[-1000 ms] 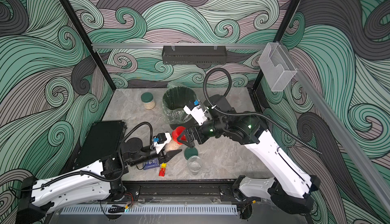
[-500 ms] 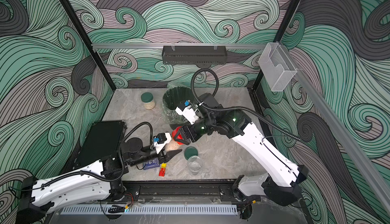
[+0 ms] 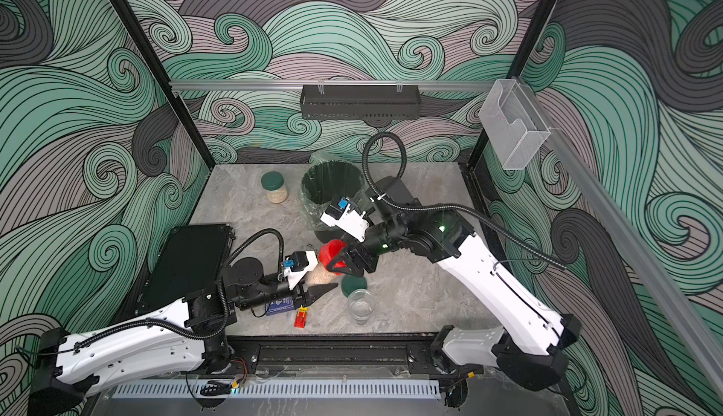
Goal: Empty expired oatmeal from jars
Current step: Unscrew the lid from the jar.
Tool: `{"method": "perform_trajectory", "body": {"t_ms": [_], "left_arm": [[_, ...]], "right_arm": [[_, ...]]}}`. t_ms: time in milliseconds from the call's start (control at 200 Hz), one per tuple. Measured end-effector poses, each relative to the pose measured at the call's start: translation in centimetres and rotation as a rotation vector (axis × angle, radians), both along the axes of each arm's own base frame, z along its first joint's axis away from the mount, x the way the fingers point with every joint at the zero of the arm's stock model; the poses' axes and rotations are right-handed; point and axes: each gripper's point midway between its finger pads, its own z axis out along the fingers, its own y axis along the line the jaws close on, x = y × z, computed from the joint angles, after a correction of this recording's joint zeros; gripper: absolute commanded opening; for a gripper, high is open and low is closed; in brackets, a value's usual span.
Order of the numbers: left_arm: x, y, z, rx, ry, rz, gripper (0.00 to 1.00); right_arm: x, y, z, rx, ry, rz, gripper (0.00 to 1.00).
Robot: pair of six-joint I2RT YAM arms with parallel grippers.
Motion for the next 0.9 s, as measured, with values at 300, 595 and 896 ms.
{"method": "perform_trajectory", "body": {"t_ms": [300,595,896], "left_arm": [[-1.3,-0.3,0.7,-0.022,0.001,-0.068,0.6],[-1.0,-0.1,1.4,-0.054,0.016,-0.047,0.59],[-0.8,0.2,2.2,-0.084,0.011,-0.029,0.59]], "right_arm": [[-1.4,-0.2,0.8,0.088,-0.255,0.285,0.6],[-1.8,-0.4,1.3,0.137,-0.316,0.381,0.99],[-2.0,0.5,2.7,0.146,-0.31,0.319,0.99]]}}
